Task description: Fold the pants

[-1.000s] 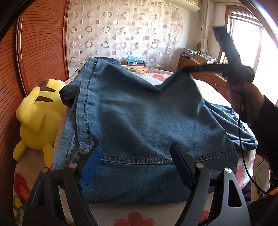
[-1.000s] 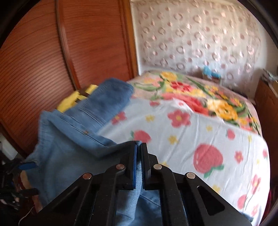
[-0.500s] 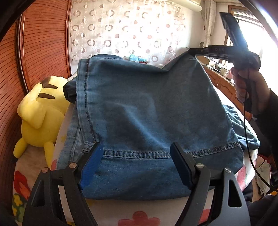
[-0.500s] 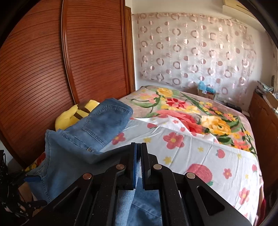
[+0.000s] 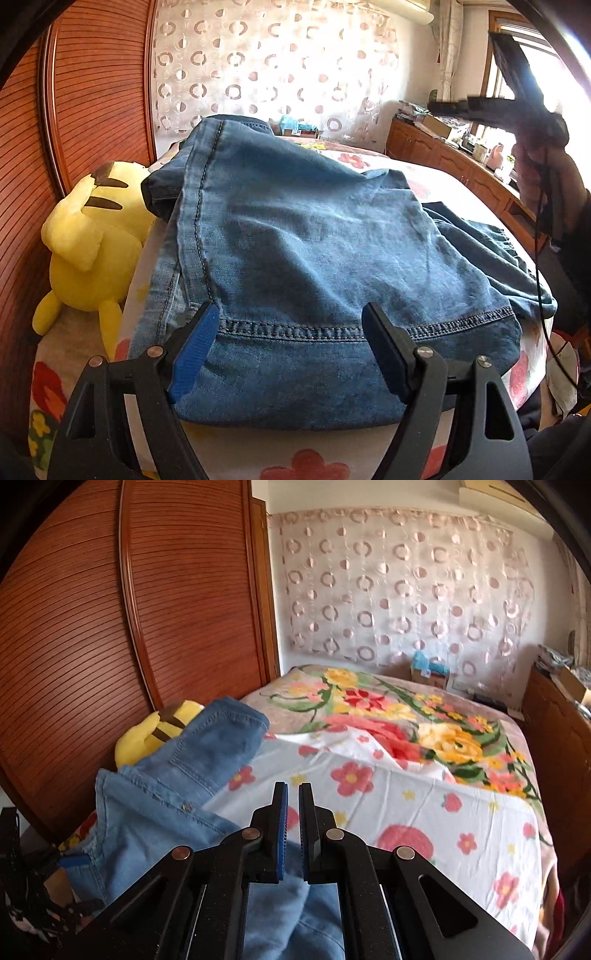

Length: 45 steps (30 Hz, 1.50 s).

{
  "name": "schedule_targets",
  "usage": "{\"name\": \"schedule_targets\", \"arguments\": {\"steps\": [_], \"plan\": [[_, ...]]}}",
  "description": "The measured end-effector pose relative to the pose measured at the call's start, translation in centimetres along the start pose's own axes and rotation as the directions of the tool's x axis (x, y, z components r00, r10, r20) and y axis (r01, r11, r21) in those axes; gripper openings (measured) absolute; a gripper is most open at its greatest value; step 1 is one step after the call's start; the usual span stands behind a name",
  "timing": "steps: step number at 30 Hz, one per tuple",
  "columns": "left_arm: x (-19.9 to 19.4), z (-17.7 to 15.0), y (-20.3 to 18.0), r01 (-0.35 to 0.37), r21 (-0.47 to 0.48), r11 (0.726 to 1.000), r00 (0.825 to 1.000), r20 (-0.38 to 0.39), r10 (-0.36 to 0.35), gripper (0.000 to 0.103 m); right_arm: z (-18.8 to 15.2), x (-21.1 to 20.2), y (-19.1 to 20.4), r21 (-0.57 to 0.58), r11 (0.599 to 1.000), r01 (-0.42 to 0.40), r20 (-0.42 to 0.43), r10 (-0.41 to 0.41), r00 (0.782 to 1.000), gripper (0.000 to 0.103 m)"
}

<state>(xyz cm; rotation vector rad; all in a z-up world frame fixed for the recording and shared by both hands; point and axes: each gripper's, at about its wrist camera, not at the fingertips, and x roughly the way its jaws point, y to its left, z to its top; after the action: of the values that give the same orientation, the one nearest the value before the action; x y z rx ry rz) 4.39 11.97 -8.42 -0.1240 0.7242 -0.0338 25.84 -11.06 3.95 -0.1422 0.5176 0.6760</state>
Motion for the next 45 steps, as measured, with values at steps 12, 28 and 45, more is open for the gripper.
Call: {"name": "schedule_targets", "arguments": {"steps": [12,28,45], "plan": [[-0.7,1.1,-2.1,0.024,0.039,0.999,0.999,0.033,-0.025,0.080,-4.2,-5.6,-1.2,0.017,0.995,0.095,-0.048,-0.094,0.994,0.035],[2.2,1.9,-8.5,0.106,0.140,0.984,0.994,-0.013,-0.105,0.080,-13.4,-5.4,-2.8,0.060,0.982,0.180,-0.250,-0.159,0.955,0.036],[4.4,-0.1,-11.0,0.143,0.156,0.977,0.988,-0.073,-0.133,0.080,-16.9,-6.5,-3.4,0.081,0.975,0.205,-0.203,-0.185,0.962,0.051]]}}
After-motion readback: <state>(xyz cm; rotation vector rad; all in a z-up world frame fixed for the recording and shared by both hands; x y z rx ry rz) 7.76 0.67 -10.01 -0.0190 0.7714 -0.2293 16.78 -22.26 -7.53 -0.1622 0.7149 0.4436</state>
